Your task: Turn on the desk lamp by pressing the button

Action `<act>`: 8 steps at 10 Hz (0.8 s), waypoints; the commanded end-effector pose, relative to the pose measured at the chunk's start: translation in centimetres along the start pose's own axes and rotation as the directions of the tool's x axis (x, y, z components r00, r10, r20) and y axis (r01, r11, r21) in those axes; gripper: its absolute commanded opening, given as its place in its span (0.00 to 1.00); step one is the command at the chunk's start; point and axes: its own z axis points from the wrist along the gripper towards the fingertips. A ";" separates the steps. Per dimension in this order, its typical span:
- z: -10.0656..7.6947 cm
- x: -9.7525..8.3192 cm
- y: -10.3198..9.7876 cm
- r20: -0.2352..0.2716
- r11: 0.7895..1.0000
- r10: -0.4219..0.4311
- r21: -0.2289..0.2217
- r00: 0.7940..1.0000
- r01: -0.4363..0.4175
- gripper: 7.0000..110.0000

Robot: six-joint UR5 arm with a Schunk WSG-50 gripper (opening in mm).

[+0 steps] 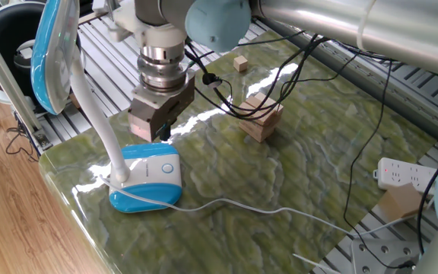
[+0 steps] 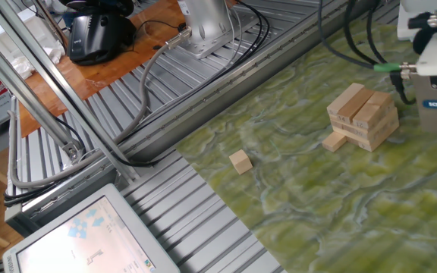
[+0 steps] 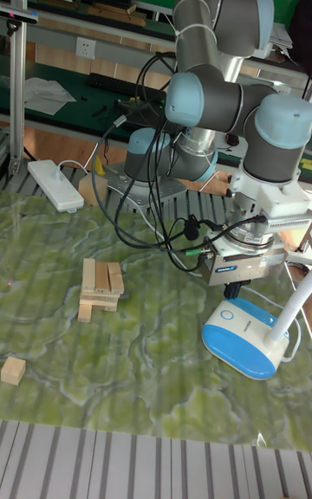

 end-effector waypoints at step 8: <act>-1.0 -1.2 -1.5 0.064 0.990 0.133 0.030 0.989 -0.135 0.00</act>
